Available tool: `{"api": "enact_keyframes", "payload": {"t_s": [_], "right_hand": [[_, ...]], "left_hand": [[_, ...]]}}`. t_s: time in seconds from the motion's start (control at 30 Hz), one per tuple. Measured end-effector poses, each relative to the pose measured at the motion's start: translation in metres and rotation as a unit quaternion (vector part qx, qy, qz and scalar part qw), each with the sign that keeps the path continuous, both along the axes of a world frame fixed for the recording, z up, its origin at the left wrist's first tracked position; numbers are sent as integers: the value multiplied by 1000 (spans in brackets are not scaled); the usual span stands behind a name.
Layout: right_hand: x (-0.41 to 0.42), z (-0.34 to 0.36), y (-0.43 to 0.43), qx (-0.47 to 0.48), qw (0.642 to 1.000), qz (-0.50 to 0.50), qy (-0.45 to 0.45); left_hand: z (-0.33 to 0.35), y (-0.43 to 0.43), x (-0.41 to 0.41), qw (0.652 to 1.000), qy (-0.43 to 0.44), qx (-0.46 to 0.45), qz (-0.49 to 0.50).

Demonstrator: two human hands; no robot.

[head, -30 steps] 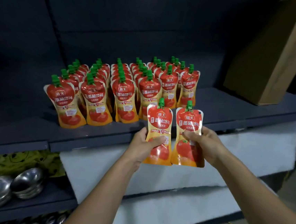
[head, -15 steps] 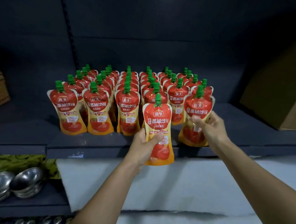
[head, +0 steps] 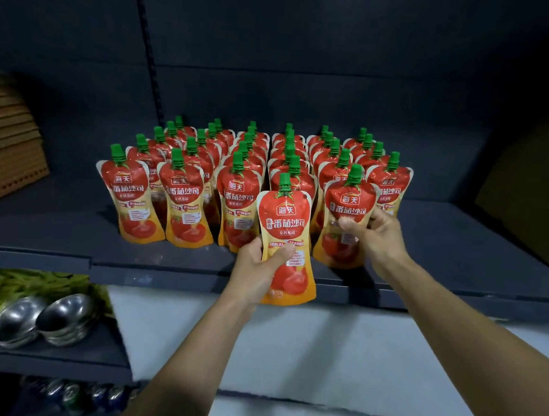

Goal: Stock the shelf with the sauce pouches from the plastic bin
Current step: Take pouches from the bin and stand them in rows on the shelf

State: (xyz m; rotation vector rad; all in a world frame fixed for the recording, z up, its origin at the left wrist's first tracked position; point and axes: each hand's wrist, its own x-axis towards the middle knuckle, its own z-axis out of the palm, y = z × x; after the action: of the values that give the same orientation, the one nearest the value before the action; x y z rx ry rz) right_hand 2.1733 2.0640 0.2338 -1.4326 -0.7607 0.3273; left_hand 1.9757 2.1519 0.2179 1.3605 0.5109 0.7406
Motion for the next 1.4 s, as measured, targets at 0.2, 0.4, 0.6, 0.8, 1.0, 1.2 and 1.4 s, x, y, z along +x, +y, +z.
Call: {"api": "enact_keyframes", "payload": {"t_s": [0.2, 0.4, 0.6, 0.8, 1.0, 1.2, 1.4], "right_hand": [[10, 0, 2, -5, 1000, 17, -1], [12, 0, -2, -46, 999, 15, -19], [-26, 8, -43, 74, 989, -118, -55], [-27, 18, -68, -45, 995, 79, 29], [14, 31, -82, 38, 999, -15, 0], [53, 27, -81, 10, 999, -40, -31], [75, 5, -93, -122, 991, 16, -59]], "left_hand": [[0, -8, 3, 1000, 23, 7, -4], [1, -15, 6, 999, 33, 1, -10], [2, -34, 23, 998, 14, 7, -62], [9, -62, 55, 991, 40, 56, -116], [54, -58, 68, 947, 128, 289, 52], [110, -19, 92, 822, 194, 524, 108], [129, -5, 118, 715, 337, 613, 1]]}}
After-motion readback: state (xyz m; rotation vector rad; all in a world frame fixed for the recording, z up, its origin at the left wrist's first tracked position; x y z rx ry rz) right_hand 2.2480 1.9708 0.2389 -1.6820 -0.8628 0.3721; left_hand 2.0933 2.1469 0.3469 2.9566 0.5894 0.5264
